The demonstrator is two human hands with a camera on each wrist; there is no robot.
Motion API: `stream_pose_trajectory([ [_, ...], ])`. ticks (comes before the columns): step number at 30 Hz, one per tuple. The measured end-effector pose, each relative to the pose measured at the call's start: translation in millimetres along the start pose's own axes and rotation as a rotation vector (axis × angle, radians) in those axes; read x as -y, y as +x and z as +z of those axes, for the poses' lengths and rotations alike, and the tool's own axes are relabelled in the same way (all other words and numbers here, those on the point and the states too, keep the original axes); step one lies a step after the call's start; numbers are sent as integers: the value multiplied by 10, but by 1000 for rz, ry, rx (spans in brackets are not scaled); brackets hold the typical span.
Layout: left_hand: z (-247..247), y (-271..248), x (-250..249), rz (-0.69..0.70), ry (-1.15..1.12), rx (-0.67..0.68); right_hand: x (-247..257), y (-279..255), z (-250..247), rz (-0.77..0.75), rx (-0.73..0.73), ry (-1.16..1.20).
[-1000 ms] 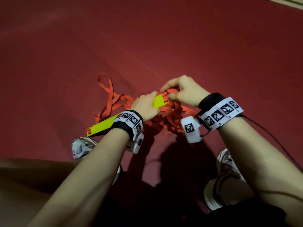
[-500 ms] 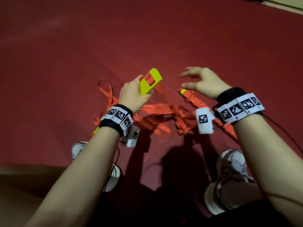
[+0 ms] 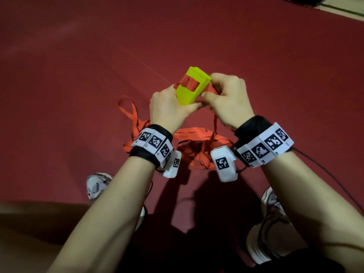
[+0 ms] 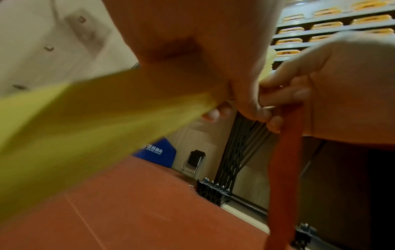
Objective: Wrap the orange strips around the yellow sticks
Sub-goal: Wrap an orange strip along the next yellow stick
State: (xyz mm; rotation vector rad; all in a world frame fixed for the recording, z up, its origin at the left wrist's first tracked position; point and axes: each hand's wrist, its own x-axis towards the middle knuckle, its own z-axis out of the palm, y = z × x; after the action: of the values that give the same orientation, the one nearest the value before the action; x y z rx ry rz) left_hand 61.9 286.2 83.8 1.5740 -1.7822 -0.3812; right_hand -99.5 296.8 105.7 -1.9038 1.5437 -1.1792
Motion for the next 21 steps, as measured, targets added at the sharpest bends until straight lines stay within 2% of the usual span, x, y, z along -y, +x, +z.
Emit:
stream_pose_trajectory([
  [5,67,-36,-32,-44,-22,-106,178,-89,66,9,-47,-96],
  [10,169,-139,-91,-54,-18,-271,260,-156,228,91,-152,114],
  [12,206,-163,-113,-48,-8,-258,209,-152,231,95,-167,129],
  [15,139,-102,-137,-18,-34,-66,134,-110,143,64,-147,112],
  [17,13,11,-98,-21,-263,177,91,-32,14,15,-98,146],
  [19,-103,99,-14,-30,-511,476,85,51,-154,-70,30,245],
  [21,-148,73,-6,-63,-640,661,96,104,-255,-128,163,325],
])
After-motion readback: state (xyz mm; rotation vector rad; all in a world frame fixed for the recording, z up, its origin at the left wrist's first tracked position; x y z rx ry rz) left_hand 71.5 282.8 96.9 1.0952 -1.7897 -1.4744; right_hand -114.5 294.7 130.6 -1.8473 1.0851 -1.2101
